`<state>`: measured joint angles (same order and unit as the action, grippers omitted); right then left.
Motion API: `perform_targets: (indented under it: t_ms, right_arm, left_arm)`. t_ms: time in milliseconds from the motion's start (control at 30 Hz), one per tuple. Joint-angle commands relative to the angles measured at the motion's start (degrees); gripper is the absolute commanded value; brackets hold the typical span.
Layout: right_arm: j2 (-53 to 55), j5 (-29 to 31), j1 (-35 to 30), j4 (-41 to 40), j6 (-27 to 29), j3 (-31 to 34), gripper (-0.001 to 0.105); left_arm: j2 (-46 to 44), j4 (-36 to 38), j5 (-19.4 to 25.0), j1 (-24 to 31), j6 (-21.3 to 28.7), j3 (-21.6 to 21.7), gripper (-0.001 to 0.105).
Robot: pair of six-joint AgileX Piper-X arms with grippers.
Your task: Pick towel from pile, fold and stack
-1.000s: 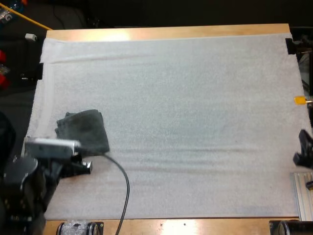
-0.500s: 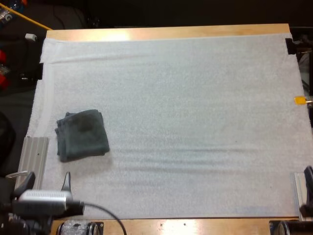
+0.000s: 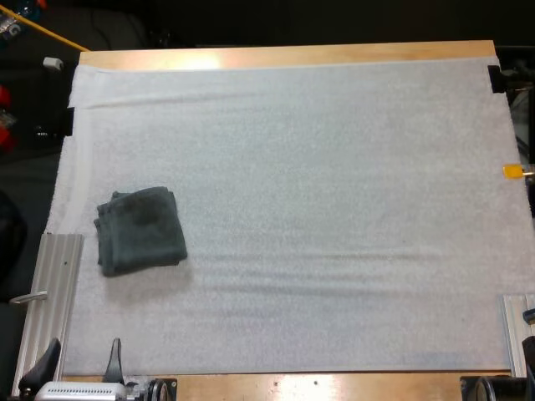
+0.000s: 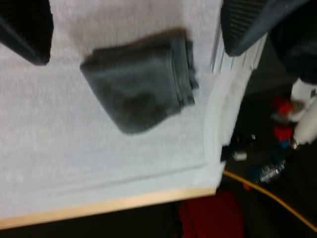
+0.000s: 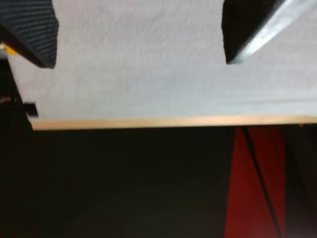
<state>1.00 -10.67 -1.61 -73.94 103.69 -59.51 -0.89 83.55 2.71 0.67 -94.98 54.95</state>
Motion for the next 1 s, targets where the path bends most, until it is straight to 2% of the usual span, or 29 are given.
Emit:
perform_targets:
  t_ms: [0, 133, 333, 700, 967]
  right_arm:
    - [2.2, -0.3, -0.1, -0.6, 0.3, 0.3, 0.067]
    - [2.2, -0.3, -0.1, 0.1, 0.3, 1.7, 0.067]
    - [2.2, -0.3, -0.1, 3.9, 0.5, 6.2, 0.067]
    - [2.1, -0.3, -0.1, 16.3, 0.6, 16.9, 0.067]
    - [2.1, 0.2, -0.1, 18.3, 0.6, 23.1, 0.067]
  left_arm:
    - [-8.2, 1.8, 0.6, -0.3, 0.2, 0.2, 0.067]
    - [-8.0, 3.2, 0.6, -0.1, 0.3, -0.7, 0.067]
    - [-8.0, -1.0, 0.3, -0.1, 0.5, -3.9, 0.067]
    - [-7.9, -18.5, 0.1, -0.1, 0.5, -14.9, 0.067]
    - [-7.8, -20.0, 0.1, -0.1, 0.5, -21.4, 0.067]
